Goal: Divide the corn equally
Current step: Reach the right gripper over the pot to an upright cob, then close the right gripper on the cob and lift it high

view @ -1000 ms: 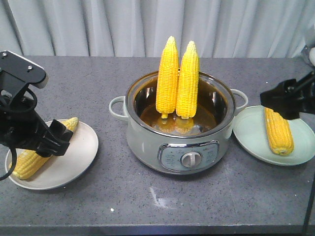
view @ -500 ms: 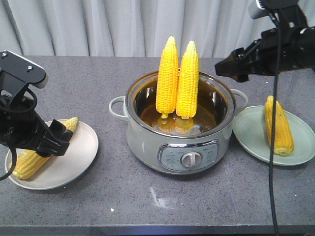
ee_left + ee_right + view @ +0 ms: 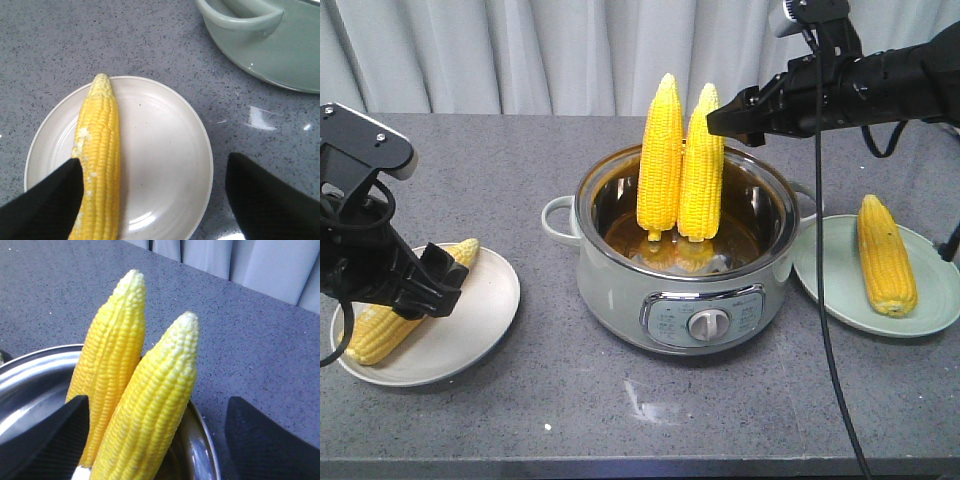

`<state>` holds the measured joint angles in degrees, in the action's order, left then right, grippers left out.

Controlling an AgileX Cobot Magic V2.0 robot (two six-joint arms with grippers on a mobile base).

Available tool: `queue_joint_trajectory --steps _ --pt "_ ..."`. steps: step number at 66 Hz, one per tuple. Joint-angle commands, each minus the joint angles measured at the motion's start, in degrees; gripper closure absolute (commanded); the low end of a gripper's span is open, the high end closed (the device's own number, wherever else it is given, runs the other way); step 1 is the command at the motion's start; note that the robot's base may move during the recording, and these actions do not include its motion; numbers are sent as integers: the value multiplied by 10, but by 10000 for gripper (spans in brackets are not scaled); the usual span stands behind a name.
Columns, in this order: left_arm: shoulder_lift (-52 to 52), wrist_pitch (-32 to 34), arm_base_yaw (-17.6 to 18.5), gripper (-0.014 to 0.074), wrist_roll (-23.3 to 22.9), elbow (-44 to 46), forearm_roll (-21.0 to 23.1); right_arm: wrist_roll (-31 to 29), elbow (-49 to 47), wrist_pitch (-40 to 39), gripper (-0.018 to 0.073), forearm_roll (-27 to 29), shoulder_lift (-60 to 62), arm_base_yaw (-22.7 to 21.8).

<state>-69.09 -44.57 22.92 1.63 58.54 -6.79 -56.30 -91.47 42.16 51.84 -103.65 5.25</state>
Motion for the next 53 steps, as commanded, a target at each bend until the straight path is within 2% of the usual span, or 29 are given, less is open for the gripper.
queue_joint_trajectory --steps 1,15,33,43,53 --pt "15 31 2 31 -1 13 -2 -14 -33 -19 32 33 7 10" --pt "15 31 2 31 -1 13 -2 -16 -67 -31 32 27 -37 49" --pt "15 31 2 31 -1 13 -2 -11 -68 -36 41 23 -56 52" --pt "15 31 2 31 -1 13 -2 -11 -68 -36 98 23 -63 52" --pt "15 31 2 31 -1 13 -2 -13 -68 -37 194 23 -67 52"
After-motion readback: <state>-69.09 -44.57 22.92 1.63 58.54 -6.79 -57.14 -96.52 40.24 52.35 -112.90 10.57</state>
